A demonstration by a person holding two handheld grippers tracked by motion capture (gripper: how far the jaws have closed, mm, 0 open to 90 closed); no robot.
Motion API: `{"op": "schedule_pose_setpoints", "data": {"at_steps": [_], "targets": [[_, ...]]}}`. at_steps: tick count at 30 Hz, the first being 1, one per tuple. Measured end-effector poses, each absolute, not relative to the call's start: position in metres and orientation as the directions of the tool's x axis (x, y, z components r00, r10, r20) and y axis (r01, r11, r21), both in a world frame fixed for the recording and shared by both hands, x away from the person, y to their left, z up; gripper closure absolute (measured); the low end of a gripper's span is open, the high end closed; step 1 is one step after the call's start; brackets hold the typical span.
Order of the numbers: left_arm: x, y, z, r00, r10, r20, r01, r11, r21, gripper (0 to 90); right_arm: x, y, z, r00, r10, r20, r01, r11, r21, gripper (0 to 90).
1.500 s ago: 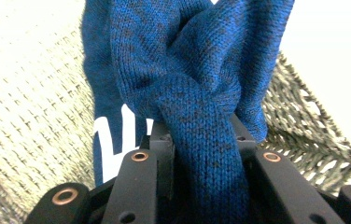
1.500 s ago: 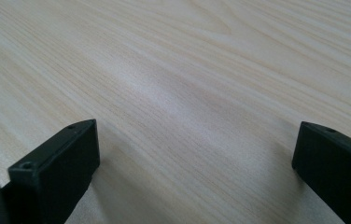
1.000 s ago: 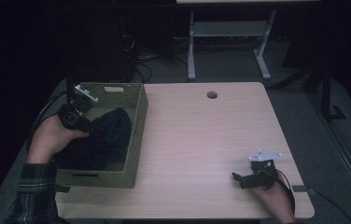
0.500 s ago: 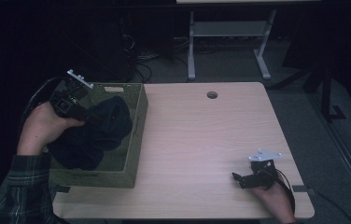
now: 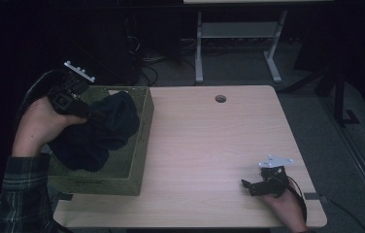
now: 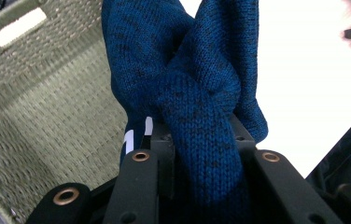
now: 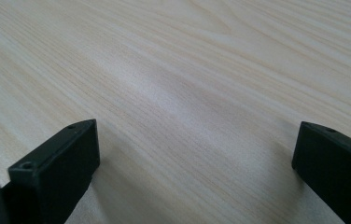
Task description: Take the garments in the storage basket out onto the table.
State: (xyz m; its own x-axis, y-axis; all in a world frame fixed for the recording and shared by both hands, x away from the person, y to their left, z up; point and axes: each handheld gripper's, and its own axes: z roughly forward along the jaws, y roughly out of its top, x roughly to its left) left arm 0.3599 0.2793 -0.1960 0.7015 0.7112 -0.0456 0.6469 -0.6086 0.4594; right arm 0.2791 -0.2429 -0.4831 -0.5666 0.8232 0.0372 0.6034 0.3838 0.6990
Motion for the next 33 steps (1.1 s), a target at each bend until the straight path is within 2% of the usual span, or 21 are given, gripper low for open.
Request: {"op": "schedule_pose_setpoints", "data": {"at_steps": [12,33], "targets": [[0.358,0.255,-0.179,0.741,0.670,-0.040,0.596,-0.630,0.498,71.3,0.279,-0.243,-0.483,-0.567,0.823,0.037,0.603,0.384,0.699,0.5],[0.366,0.185,-0.165,0.821,0.571,-0.025,0.496,-0.690,0.526,71.5,0.279,-0.243,-0.483,-0.567,0.823,0.037,0.603,0.384,0.699,0.5]]}}
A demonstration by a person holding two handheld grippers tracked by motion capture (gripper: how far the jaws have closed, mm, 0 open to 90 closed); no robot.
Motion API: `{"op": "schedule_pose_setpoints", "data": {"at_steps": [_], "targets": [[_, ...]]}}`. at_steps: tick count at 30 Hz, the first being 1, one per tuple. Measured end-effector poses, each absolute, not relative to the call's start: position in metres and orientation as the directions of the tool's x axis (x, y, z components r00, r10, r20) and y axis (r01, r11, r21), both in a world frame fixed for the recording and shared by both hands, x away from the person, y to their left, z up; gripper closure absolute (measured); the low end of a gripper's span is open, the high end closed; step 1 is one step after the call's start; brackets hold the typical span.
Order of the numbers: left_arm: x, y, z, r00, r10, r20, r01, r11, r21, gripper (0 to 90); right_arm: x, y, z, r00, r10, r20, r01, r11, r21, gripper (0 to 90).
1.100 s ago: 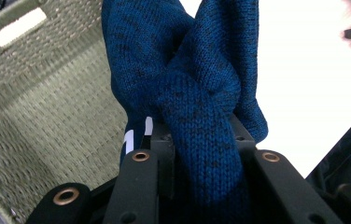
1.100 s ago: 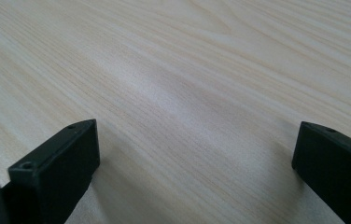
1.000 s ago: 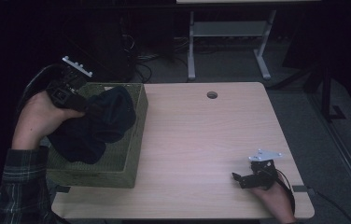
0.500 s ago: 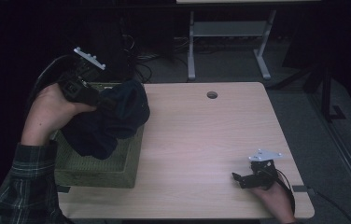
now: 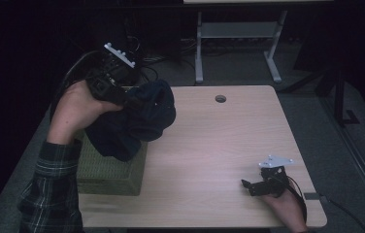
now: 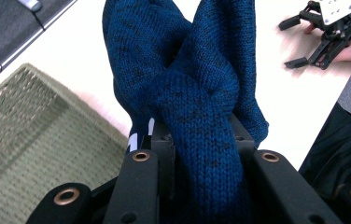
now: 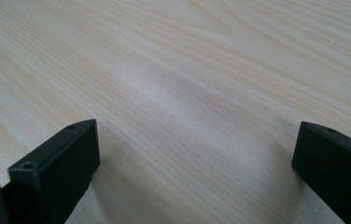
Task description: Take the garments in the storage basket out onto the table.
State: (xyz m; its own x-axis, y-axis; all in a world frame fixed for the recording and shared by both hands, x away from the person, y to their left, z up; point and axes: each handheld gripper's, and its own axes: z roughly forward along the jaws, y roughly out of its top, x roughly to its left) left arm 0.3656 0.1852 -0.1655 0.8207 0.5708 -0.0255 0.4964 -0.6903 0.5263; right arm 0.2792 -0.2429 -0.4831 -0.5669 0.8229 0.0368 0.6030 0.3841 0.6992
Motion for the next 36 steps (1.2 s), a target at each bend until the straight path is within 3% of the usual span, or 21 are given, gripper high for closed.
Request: {"op": "schedule_pose_setpoints", "data": {"at_steps": [36], "targets": [[0.377,0.073,-0.196,0.900,0.433,-0.058,0.397,-0.755,0.521,72.2,0.279,-0.243,-0.483,-0.565,0.824,0.039,0.606,0.382,0.698,0.5]]}}
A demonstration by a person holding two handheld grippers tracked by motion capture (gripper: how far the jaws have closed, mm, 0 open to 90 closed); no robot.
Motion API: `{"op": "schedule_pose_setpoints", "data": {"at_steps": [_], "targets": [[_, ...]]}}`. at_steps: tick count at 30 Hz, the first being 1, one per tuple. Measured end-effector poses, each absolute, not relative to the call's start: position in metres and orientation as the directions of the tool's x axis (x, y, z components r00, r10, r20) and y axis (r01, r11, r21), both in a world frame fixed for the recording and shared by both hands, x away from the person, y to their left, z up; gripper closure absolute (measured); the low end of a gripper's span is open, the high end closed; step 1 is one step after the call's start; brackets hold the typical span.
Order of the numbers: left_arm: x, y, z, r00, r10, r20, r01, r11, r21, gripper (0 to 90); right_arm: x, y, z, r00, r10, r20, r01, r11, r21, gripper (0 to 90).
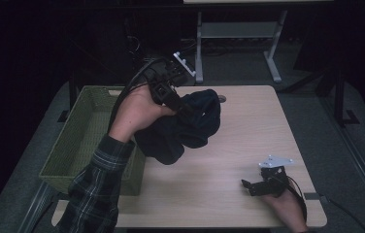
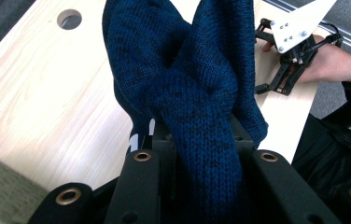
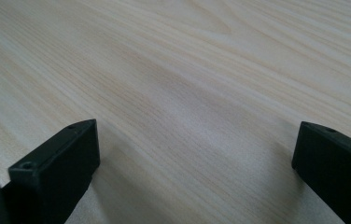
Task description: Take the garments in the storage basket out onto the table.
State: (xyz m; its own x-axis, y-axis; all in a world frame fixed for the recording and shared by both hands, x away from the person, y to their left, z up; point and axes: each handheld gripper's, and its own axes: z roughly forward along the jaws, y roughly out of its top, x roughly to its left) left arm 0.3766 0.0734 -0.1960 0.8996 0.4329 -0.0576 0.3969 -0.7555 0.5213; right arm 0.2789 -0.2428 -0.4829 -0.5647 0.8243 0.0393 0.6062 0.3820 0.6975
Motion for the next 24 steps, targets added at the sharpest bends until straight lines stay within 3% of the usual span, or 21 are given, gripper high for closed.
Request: {"op": "schedule_pose_setpoints", "data": {"at_steps": [24], "targets": [[0.364,0.011,-0.240,0.927,0.357,-0.114,0.361,-0.769,0.528,72.3,0.279,-0.243,-0.483,-0.566,0.824,0.038,0.604,0.383,0.699,0.5]]}}
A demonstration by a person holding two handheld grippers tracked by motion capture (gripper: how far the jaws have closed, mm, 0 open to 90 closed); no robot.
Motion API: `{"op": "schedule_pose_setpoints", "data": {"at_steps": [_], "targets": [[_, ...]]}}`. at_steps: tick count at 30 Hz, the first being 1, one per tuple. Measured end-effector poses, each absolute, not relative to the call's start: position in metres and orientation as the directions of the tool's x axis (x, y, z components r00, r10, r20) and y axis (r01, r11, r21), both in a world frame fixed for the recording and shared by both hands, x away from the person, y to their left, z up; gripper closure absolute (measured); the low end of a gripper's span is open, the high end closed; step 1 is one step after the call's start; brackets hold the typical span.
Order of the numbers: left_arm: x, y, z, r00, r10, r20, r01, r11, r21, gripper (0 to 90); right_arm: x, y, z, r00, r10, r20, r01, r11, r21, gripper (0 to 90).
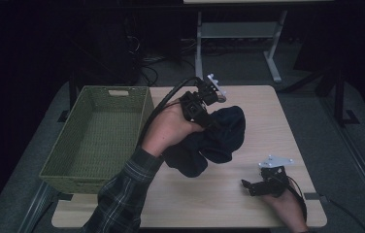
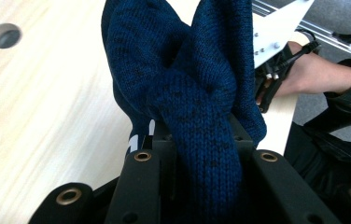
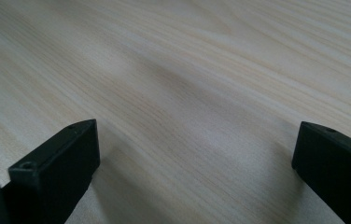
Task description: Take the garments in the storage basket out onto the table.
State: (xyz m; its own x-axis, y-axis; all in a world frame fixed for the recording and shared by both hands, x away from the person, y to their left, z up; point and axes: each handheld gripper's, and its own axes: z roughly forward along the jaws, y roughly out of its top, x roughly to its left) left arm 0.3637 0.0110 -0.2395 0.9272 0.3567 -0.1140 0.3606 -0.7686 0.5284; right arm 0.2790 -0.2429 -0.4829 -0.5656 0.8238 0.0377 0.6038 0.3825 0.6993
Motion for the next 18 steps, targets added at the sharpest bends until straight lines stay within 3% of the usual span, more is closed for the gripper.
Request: {"op": "schedule_pose_setpoints", "data": {"at_steps": [18], "targets": [[0.382,-0.023,-0.294,0.916,0.338,-0.217,0.402,-0.765,0.503,72.4,0.279,-0.243,-0.483,-0.568,0.822,0.036,0.602,0.385,0.700,0.4]]}}
